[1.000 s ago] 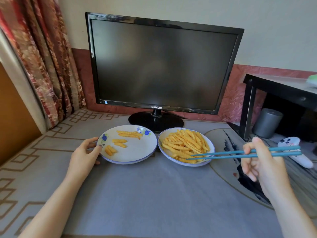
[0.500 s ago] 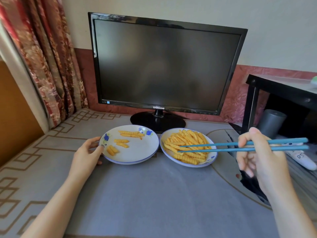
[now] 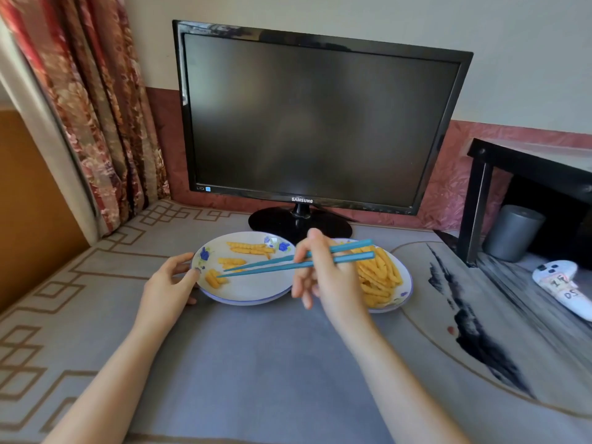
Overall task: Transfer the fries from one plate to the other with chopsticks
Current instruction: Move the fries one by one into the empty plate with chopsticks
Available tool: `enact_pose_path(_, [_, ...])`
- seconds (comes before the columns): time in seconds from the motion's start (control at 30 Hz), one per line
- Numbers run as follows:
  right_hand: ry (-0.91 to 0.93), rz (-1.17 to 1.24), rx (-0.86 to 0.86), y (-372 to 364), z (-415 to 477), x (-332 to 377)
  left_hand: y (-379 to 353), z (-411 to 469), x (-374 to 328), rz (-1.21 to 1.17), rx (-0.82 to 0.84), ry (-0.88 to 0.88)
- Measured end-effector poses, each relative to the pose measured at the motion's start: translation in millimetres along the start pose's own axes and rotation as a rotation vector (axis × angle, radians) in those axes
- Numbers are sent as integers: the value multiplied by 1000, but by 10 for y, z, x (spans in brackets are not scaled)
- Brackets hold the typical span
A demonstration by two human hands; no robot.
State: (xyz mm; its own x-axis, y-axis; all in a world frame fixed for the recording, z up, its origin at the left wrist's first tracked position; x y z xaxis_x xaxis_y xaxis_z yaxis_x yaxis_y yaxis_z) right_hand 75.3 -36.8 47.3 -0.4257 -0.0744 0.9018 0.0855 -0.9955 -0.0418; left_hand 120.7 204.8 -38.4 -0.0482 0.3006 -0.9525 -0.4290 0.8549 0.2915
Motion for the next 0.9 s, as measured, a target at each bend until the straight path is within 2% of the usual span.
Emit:
enact_pose_path(0.23, [-19, -43, 82, -260, -15, -174, -4, 25, 13, -8, 11, 2])
enact_pose_path(0.67, [-66, -2, -149, 0, -49, -163, -1, 29, 18, -8, 8, 4])
enact_pose_path(0.9, [-42, -60, -309, 621, -85, 192, 5, 7, 2, 3, 10, 3])
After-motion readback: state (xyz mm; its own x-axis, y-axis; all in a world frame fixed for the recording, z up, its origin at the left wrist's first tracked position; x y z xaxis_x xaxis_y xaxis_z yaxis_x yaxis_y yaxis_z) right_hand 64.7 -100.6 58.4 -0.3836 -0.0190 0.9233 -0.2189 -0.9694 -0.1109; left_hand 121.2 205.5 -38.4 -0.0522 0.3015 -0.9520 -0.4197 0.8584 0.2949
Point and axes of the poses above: each hand's wrist, its own z-axis towards the middle knuckle, its own y-axis out of the back of the hand, x = y × z, the point moved 5 cm from there along z, towards the middle knuckle, and after that the axes turned 6 degrees about y, right-handed, at the moved point
